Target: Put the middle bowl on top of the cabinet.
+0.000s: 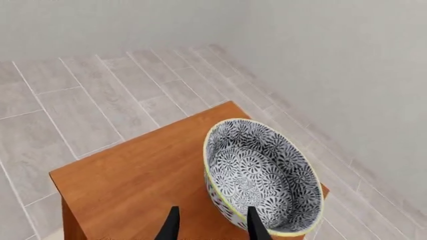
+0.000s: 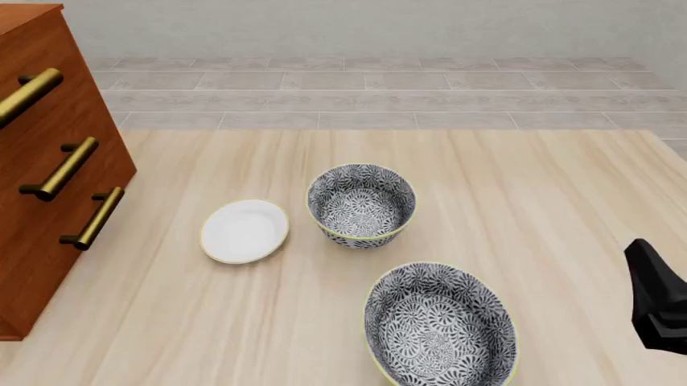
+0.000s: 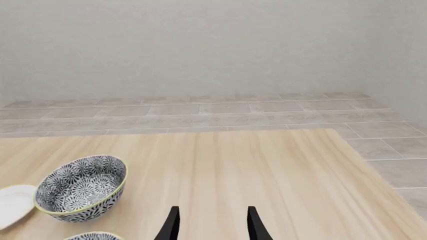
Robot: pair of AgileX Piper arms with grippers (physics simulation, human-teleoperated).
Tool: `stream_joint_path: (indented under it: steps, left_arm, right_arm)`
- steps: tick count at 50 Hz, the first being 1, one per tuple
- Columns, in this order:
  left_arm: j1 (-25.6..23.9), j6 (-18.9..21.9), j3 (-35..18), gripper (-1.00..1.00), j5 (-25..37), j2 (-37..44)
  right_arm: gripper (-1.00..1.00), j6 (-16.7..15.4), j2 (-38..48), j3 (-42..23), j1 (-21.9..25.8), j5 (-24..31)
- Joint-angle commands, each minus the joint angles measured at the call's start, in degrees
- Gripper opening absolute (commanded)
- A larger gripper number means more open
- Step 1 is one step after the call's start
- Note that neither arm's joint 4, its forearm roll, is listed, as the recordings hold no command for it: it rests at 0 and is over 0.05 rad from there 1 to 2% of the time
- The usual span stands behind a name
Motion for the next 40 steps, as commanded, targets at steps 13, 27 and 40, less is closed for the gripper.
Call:
stream_joint_path:
  steps: [13,27,40]
  left_arm:
    - [-2.1,-1.6,0.2,1.0,1.8,-4.8]
    - [-3.2,-2.1,0.3,1.0,2.9,-7.6]
    - [-4.6,-2.3,0.5,1.0,4.2,-10.7]
  right_arm:
    - [1.0,-0.1,0.4,-0.1,-0.1,-0.4]
    - [1.0,-0.1,-0.1,-0.3,-0.2,0.0]
    - [1.0,0.0,-0.3,-0.3,-0.2,0.2]
